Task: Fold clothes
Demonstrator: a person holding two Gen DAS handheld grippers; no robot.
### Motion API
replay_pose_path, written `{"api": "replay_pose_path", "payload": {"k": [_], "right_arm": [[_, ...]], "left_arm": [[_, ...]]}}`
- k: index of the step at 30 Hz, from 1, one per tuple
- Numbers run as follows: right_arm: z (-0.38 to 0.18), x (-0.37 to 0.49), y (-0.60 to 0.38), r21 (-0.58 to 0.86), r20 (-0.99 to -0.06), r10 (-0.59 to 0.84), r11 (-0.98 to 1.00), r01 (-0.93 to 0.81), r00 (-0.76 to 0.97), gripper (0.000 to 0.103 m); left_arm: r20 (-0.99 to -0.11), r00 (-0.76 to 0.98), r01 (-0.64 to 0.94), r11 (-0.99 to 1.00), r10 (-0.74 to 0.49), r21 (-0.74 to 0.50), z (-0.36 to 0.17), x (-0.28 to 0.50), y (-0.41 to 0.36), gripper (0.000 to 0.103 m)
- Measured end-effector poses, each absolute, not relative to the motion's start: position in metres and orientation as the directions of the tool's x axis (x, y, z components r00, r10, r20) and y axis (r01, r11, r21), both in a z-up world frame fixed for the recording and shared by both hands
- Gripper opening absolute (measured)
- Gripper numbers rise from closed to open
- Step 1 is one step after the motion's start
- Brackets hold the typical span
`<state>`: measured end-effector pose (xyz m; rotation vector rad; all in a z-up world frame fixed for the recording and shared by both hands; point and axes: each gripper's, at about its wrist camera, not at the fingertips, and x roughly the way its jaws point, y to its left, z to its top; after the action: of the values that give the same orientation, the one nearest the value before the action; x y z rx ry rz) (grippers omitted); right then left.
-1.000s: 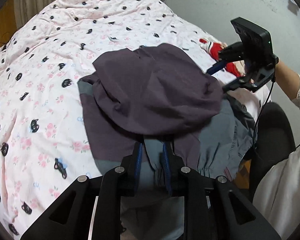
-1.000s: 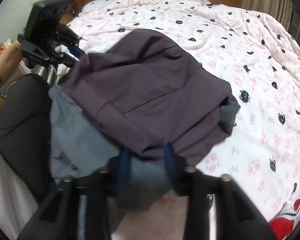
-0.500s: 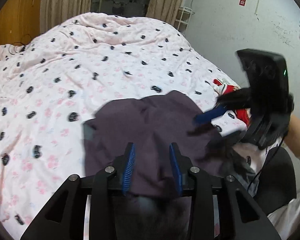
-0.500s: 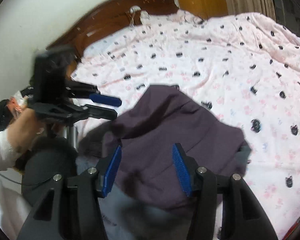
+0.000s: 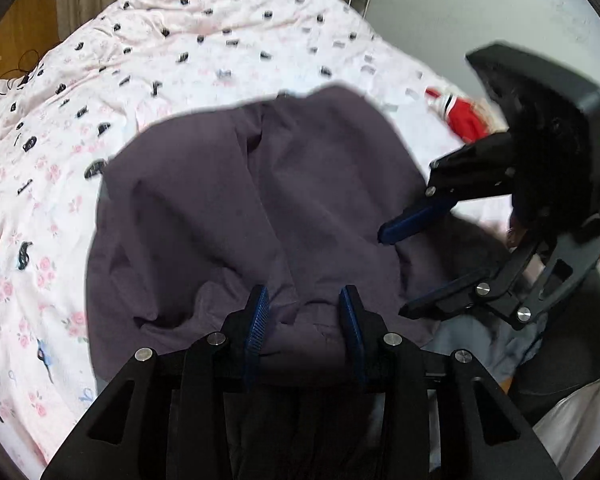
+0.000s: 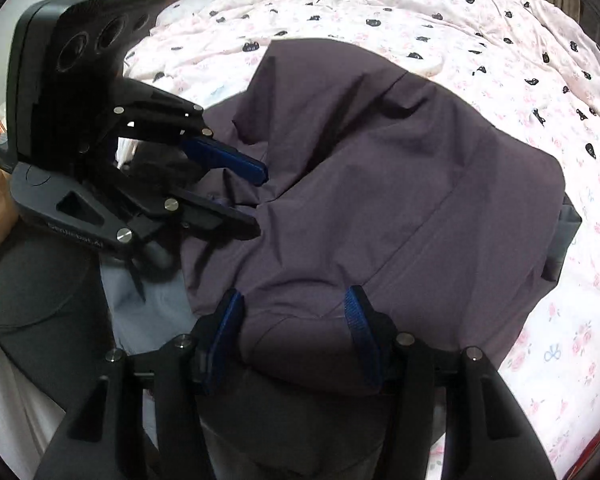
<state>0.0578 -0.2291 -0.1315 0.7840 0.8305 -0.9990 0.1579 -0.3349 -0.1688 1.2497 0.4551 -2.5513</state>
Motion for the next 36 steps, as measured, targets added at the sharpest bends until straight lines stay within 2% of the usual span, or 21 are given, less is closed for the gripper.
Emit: {"api": "replay_pose_path", "payload": {"k": [5, 9, 11, 12, 15, 20, 25, 28, 31, 34, 36], "right_arm": [[-0.094, 0.031, -0.225, 0.220, -0.793, -0.491, 0.322, 0.921, 0.362, 0.055], [-0.072, 0.008, -0.236, 0.214, -0.737, -0.593, 0.251, 0.944, 0.325, 0.055], [-0.072, 0.004, -0.249, 0.184, -0.745, -0.607, 0.213, 0.960, 0.278, 0.056], [-0.075, 0.004, -0.258, 0.169, -0.755, -0.604, 0.198, 0.965, 0.256, 0.059], [-0.096, 0.013, -0.276, 0.102, -0.816, -0.556, 0.137, 0.985, 0.161, 0.061], [-0.130, 0.006, -0.280, 0.118, -0.860, -0.489, 0.083, 0.989, 0.144, 0.061], [-0.139, 0.009, -0.270, 0.089, -0.856, -0.504, 0.079, 0.993, 0.117, 0.061], [-0.124, 0.012, -0.261, 0.093, -0.834, -0.538, 0.084, 0.992, 0.123, 0.062], [-0.110, 0.015, -0.251, 0.111, -0.806, -0.574, 0.101, 0.989, 0.149, 0.062], [-0.107, 0.026, -0.238, 0.104, -0.802, -0.574, 0.132, 0.986, 0.162, 0.063], [-0.111, 0.036, -0.233, 0.083, -0.815, -0.558, 0.154, 0.985, 0.156, 0.069]], "left_arm": [[-0.673, -0.723, 0.386, -0.899, -0.156, -0.207, -0.122, 0.173, -0.352, 0.033], [-0.624, -0.741, 0.467, -0.858, -0.246, -0.216, -0.114, 0.166, -0.383, 0.043], [-0.653, -0.717, 0.495, -0.838, -0.245, -0.230, -0.126, 0.154, -0.398, 0.043], [-0.667, -0.706, 0.502, -0.832, -0.238, -0.234, -0.134, 0.148, -0.402, 0.043], [-0.715, -0.653, 0.547, -0.808, -0.249, -0.218, -0.163, 0.144, -0.412, 0.043], [-0.747, -0.627, 0.574, -0.779, -0.220, -0.253, -0.196, 0.149, -0.419, 0.043], [-0.730, -0.635, 0.578, -0.783, -0.254, -0.230, -0.188, 0.152, -0.412, 0.043], [-0.700, -0.650, 0.582, -0.787, -0.297, -0.207, -0.165, 0.163, -0.405, 0.043], [-0.700, -0.657, 0.559, -0.804, -0.279, -0.204, -0.150, 0.173, -0.388, 0.043], [-0.736, -0.628, 0.541, -0.821, -0.252, -0.181, -0.156, 0.178, -0.363, 0.043], [-0.768, -0.588, 0.549, -0.823, -0.254, -0.149, -0.169, 0.176, -0.354, 0.043]]}}
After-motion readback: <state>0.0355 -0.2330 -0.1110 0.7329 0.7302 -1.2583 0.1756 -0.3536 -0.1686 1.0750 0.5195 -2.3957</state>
